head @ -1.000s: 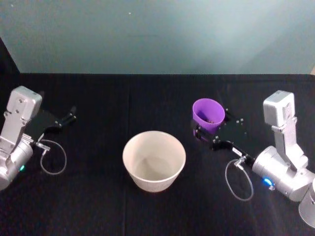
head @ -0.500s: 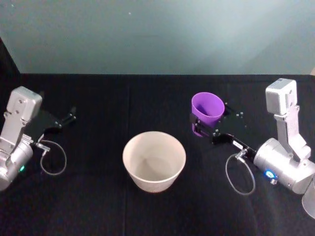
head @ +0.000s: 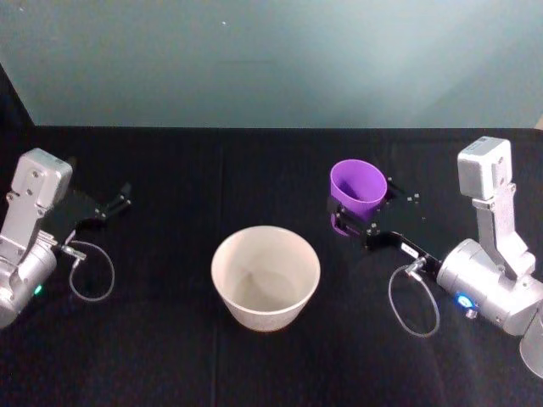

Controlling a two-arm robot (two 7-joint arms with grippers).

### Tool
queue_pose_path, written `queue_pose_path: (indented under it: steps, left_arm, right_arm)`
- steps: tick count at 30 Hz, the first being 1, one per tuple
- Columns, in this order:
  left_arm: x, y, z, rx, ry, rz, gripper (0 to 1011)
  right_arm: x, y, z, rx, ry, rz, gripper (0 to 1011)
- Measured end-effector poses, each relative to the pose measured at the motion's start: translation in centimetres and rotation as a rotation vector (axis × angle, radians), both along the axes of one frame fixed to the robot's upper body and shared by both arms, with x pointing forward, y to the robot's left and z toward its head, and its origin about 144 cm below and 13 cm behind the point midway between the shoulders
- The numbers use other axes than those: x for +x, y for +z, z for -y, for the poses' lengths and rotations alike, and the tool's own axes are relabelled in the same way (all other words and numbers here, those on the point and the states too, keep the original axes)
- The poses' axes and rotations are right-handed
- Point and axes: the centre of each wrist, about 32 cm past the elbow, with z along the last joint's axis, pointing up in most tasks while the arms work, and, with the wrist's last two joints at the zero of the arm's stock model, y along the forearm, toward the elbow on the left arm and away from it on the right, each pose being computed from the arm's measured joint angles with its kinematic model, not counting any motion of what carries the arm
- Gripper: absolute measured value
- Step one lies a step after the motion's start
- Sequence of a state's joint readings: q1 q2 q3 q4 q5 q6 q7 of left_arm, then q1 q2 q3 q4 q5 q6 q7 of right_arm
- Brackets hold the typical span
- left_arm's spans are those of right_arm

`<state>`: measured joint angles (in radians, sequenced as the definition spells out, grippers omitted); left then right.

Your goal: Pick up the cup and pour the mung beans from the cup into the bowl.

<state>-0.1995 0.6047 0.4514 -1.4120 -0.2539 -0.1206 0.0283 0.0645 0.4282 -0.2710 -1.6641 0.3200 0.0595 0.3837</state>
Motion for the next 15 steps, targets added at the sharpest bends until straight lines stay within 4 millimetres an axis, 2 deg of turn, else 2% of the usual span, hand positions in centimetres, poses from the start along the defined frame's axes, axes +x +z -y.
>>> queue_pose_path:
  steps: [15]
  left_arm:
    - [0.0,0.0,0.0,0.0,0.0,0.0,1000]
  right_arm:
    - [-0.03,-0.07,0.0,-0.001,-0.001,0.0,721]
